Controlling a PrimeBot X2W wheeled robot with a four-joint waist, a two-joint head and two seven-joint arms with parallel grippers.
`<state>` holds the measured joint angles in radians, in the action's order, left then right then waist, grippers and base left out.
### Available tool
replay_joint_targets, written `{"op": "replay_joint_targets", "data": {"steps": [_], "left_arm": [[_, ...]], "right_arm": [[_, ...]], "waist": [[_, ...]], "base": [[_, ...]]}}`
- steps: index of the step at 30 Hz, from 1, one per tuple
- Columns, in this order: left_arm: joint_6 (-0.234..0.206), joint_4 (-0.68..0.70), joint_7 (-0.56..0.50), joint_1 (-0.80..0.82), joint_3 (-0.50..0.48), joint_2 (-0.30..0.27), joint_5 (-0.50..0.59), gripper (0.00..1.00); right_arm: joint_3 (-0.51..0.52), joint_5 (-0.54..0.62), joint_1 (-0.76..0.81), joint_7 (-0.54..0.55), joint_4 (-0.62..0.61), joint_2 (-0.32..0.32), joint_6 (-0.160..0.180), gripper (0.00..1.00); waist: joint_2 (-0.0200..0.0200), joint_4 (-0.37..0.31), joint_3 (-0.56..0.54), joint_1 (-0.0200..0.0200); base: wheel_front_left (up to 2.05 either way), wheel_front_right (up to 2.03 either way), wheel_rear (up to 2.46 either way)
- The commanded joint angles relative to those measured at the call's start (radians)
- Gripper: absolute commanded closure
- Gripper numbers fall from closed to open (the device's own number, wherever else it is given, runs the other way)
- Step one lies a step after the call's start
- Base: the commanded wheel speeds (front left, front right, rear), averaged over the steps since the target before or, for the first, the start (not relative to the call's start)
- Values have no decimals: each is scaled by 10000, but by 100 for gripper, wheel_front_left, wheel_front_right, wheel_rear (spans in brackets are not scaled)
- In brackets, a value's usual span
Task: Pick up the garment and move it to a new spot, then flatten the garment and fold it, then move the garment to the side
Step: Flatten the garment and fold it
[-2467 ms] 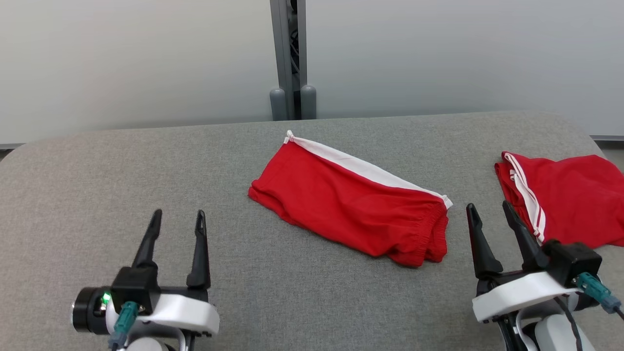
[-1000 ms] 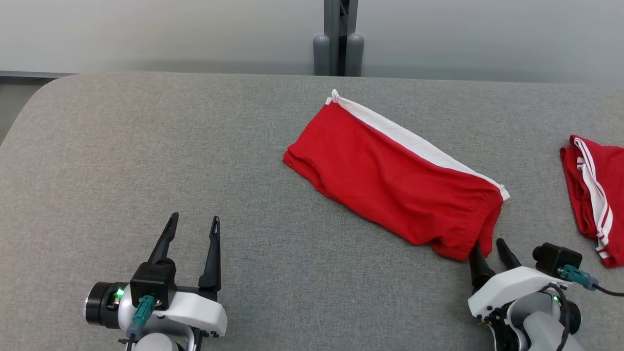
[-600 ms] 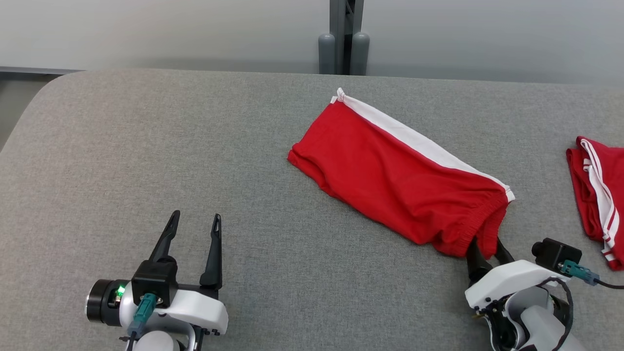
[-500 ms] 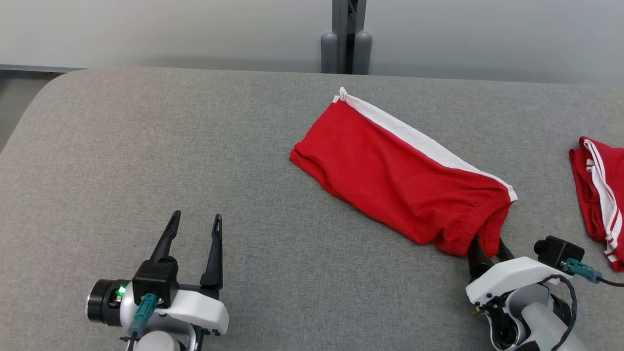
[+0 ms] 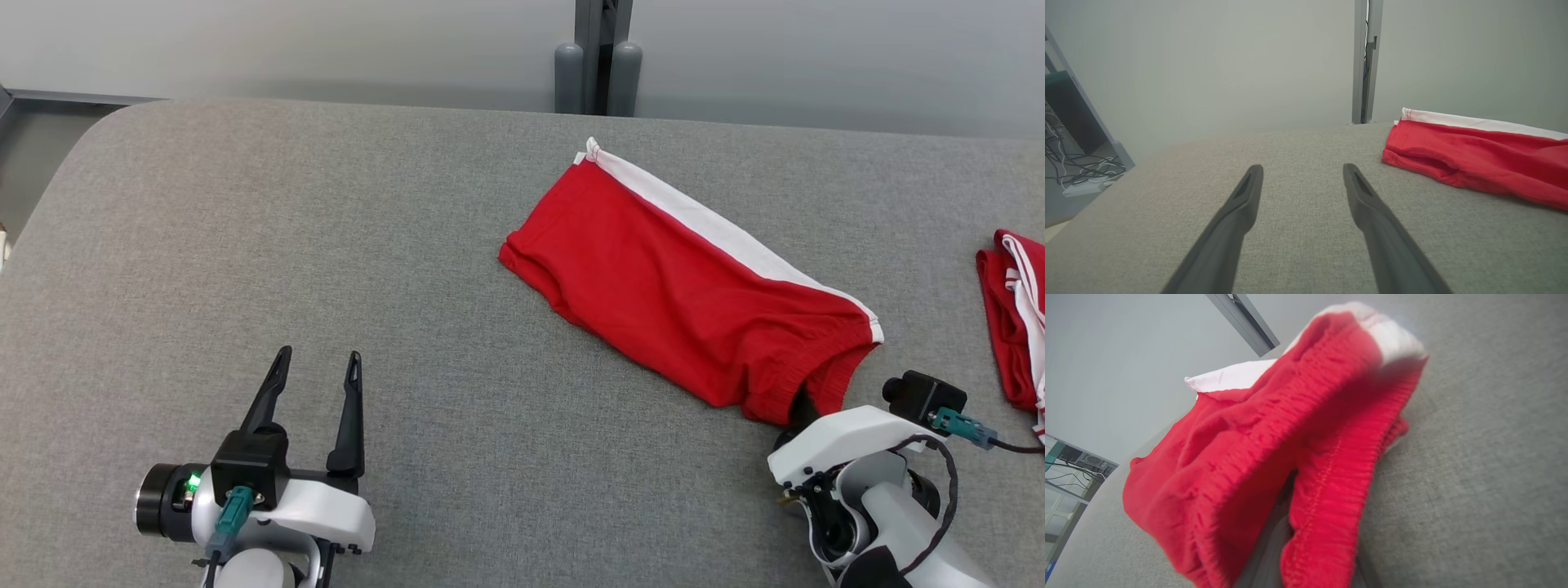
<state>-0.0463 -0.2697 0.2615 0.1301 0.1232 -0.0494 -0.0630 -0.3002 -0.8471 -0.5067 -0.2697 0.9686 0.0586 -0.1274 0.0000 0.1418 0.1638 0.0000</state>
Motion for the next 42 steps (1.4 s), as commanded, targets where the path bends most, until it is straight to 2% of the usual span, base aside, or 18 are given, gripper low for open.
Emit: {"op": "replay_joint_targets", "data": {"steps": [1,7,18,23,33,39,42], "left_arm": [[-64,43,24,143,-48,-28,-35,0],[-94,13,24,163,-4,-30,-102,0],[-148,-13,24,288,233,-30,-167,0],[-179,-27,24,369,381,-33,-196,0],[-256,-47,24,609,679,-34,-361,0],[-334,-45,24,735,927,-33,-460,0],[-395,-58,24,831,1015,-31,-526,0]], "right_arm": [[66,52,211,79,149,-125,-59,100],[254,330,271,76,112,-11,-58,100],[77,1100,-501,41,400,1194,-35,100],[-420,1291,-1236,213,862,2083,-35,100],[-1833,1300,-2525,1282,1121,3773,-35,100],[-2493,1059,-2986,1631,1378,4465,-35,100],[-2775,1026,-3183,1598,1516,4567,-35,100]], "waist": [[0,3,-3,0],[0,-48,-11,0],[0,106,102,0],[0,329,311,0],[0,846,776,0],[0,1178,963,0],[0,1281,977,0]], "base": [[0,0,0],[0,0,0],[0,0,0],[0,0,0],[0,0,0],[0,0,0],[0,0,0]]}}
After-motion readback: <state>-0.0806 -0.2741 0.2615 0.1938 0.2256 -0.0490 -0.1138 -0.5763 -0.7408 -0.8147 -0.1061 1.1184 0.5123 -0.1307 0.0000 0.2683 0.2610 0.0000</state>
